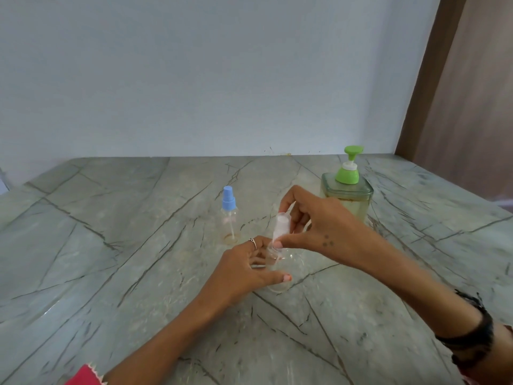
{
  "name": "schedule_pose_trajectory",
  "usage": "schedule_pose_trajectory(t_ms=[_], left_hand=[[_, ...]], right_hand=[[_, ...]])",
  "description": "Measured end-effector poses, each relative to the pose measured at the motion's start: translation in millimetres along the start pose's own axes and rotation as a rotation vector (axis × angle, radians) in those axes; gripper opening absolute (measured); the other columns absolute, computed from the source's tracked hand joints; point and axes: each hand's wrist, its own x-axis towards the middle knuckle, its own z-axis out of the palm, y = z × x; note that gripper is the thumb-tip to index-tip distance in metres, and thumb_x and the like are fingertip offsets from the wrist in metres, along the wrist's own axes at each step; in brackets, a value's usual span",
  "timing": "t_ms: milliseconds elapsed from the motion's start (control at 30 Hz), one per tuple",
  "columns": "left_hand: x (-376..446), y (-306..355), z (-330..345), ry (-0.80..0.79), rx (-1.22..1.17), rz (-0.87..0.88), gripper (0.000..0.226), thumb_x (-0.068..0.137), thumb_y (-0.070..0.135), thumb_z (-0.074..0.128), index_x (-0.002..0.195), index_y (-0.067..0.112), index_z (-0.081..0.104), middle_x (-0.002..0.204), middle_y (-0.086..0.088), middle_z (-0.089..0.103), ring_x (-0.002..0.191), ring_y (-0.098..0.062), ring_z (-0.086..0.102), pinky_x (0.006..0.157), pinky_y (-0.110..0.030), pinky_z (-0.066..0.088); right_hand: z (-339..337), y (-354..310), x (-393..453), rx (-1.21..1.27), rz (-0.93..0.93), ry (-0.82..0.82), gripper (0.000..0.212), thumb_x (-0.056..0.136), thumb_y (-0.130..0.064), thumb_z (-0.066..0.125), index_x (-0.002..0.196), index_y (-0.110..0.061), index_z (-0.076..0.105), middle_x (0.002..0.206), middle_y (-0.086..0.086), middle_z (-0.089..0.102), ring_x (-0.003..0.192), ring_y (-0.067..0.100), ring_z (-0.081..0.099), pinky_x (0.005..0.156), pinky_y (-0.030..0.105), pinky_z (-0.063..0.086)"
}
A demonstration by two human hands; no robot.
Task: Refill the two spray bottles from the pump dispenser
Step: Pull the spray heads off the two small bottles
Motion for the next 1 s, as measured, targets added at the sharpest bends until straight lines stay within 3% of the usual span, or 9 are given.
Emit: schedule_pose_trajectory(t_ms=[100,200,267,433,600,700,800,900,1000], left_hand=[[1,2,0,-0.012,0.017,-0.001,0.039,0.068,0.023,0.081,0.094,0.039,0.056,0.097,0.014,0.068,0.088,0.007,0.062,0.069,-0.002,0.047],[0,3,0,-0.011,0.014,-0.001,0.041,0.068,0.025,0.081,0.093,0.042,0.054,0.094,0.020,0.065,0.085,0.011,0.060,0.067,-0.001,0.046],[-1,2,1,-0.001,0.004,0.000,0.043,0.066,0.024,0.082,0.092,0.043,0.054,0.092,0.020,0.065,0.082,0.014,0.060,0.068,-0.002,0.046],[0,0,1,-0.016,-0.011,-0.002,0.040,0.066,0.023,0.083,0.095,0.037,0.058,0.097,0.014,0.069,0.088,0.011,0.062,0.072,-0.005,0.048],[-1,0,1,-0.017,-0.002,0.000,0.042,0.068,0.024,0.081,0.100,0.034,0.056,0.098,0.015,0.066,0.091,0.003,0.063,0.070,-0.002,0.046],[-1,1,1,-0.017,0.002,-0.002,0.046,0.069,0.027,0.080,0.104,0.036,0.052,0.099,0.016,0.063,0.092,0.002,0.060,0.071,-0.002,0.046],[-1,2,1,-0.016,-0.010,-0.003,0.049,0.068,0.026,0.081,0.104,0.039,0.051,0.103,0.012,0.065,0.096,0.001,0.061,0.079,-0.010,0.048],[-1,1,1,-0.027,-0.011,-0.010,0.053,0.069,0.025,0.081,0.111,0.036,0.052,0.102,0.014,0.065,0.095,0.003,0.061,0.079,-0.009,0.048],[-2,2,0,-0.042,0.010,0.001,0.042,0.069,0.025,0.080,0.100,0.039,0.055,0.101,0.014,0.066,0.094,0.005,0.061,0.076,-0.004,0.046]], right_hand=[[-13,1,2,0.090,0.001,-0.120,0.052,0.076,-0.013,0.076,0.114,-0.028,0.044,0.095,-0.005,0.069,0.082,-0.003,0.062,0.075,0.019,0.051],[-12,0,1,0.038,0.069,-0.141,0.065,0.073,-0.042,0.076,0.125,-0.034,0.037,0.106,-0.012,0.064,0.092,-0.001,0.061,0.080,0.022,0.049],[-3,-3,-1,-0.115,0.097,-0.069,0.060,0.070,-0.056,0.071,0.118,-0.031,0.042,0.093,-0.011,0.062,0.080,0.003,0.060,0.071,0.024,0.050],[-1,-7,2,-0.165,-0.010,-0.068,0.031,0.078,-0.028,0.074,0.102,-0.024,0.055,0.082,-0.002,0.065,0.073,0.014,0.060,0.065,0.029,0.049],[-14,-3,7,-0.039,-0.011,-0.235,0.053,0.078,-0.015,0.073,0.120,-0.030,0.045,0.104,-0.007,0.068,0.088,0.003,0.061,0.077,0.024,0.052],[-13,-5,6,0.007,0.054,-0.221,0.069,0.075,-0.038,0.075,0.129,-0.035,0.032,0.110,-0.012,0.065,0.093,0.001,0.061,0.077,0.018,0.050],[-1,-8,3,-0.236,0.062,-0.046,0.060,0.072,-0.058,0.067,0.118,-0.029,0.040,0.087,-0.007,0.063,0.075,0.008,0.061,0.070,0.029,0.052],[1,-12,6,-0.240,-0.002,-0.012,0.052,0.076,-0.037,0.073,0.114,-0.027,0.038,0.071,-0.003,0.061,0.065,0.014,0.061,0.063,0.035,0.052],[-18,-23,12,-0.093,-0.031,0.010,0.059,0.073,-0.020,0.077,0.114,-0.026,0.036,0.076,0.001,0.063,0.070,0.016,0.062,0.065,0.025,0.051]])
